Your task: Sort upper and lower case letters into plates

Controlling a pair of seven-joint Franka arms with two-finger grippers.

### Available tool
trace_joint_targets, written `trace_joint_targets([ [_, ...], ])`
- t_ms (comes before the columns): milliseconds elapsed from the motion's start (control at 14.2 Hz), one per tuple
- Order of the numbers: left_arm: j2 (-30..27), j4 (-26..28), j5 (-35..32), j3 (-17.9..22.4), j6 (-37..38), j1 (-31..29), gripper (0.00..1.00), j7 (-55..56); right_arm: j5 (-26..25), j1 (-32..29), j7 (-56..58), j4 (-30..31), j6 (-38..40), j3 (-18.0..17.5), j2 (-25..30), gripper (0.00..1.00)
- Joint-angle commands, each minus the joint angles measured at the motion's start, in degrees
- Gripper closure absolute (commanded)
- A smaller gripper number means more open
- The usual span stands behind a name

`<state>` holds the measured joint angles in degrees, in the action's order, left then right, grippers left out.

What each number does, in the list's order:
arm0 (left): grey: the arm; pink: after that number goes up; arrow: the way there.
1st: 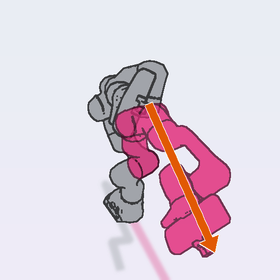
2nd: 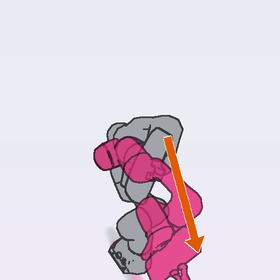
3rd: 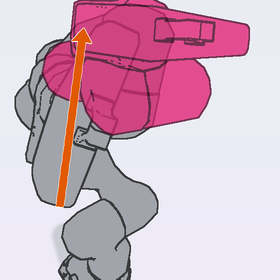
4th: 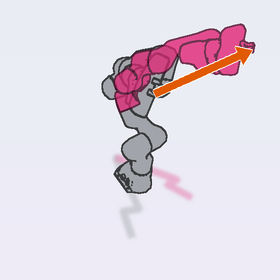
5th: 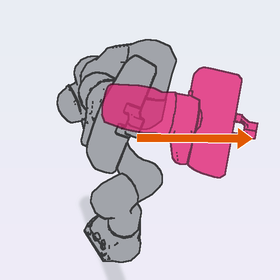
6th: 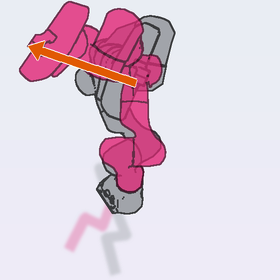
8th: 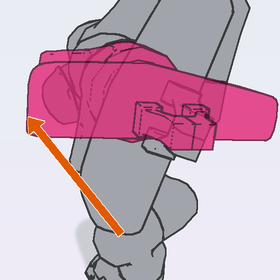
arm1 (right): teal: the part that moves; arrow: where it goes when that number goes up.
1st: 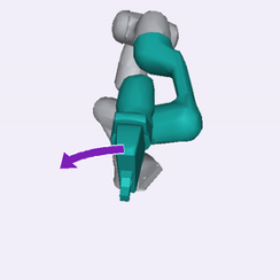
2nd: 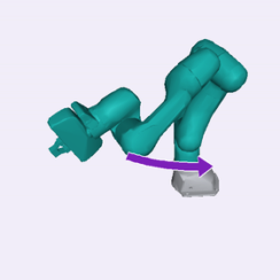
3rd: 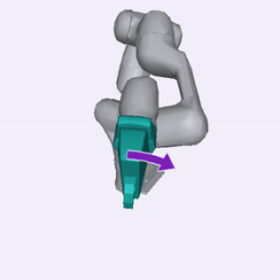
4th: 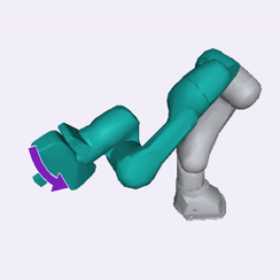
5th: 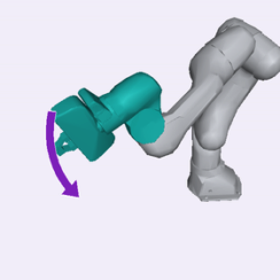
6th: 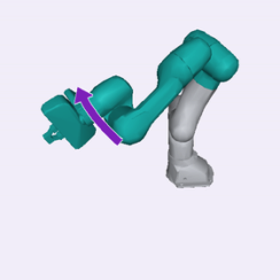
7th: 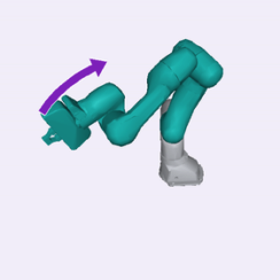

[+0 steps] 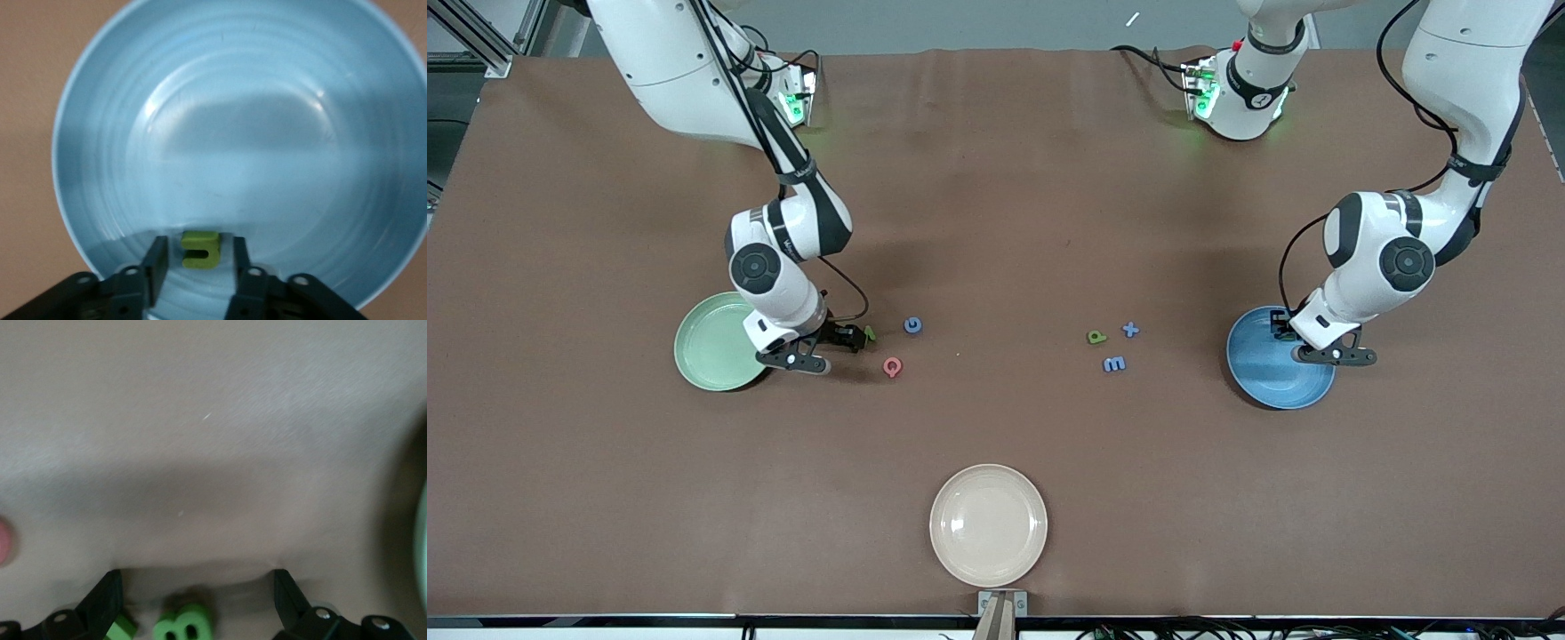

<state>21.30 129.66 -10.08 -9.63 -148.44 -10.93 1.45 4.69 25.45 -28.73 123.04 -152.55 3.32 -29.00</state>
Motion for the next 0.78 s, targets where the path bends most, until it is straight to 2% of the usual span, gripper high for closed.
trace_joint_targets([
  [0,-4.0,0.0,-1.2,-3.8,3.6,-0.4,0.01,0.6,0.9,2.0,-1.9,2.9,-0.2,0.2,1.4,0.0],
  [141,-5.0,-1.2,-1.1,-6.9,7.2,-0.1,0.01,4.6,0.9,2.0,-1.9,3.7,-0.1,0.2,2.0,0.0],
  [283,-4.5,-2.9,-1.1,-11.7,8.0,-0.1,0.01,14.6,0.9,2.0,-1.6,5.1,0.5,0.2,3.4,0.0],
  [424,-2.5,-5.2,-1.1,-16.0,8.0,1.1,0.01,23.4,0.9,1.9,-1.2,5.2,4.6,0.3,5.0,0.0],
  [706,2.4,-8.7,-1.1,-16.6,7.3,8.7,0.01,32.6,0.6,1.4,-0.5,5.0,6.2,0.4,6.2,0.0],
])
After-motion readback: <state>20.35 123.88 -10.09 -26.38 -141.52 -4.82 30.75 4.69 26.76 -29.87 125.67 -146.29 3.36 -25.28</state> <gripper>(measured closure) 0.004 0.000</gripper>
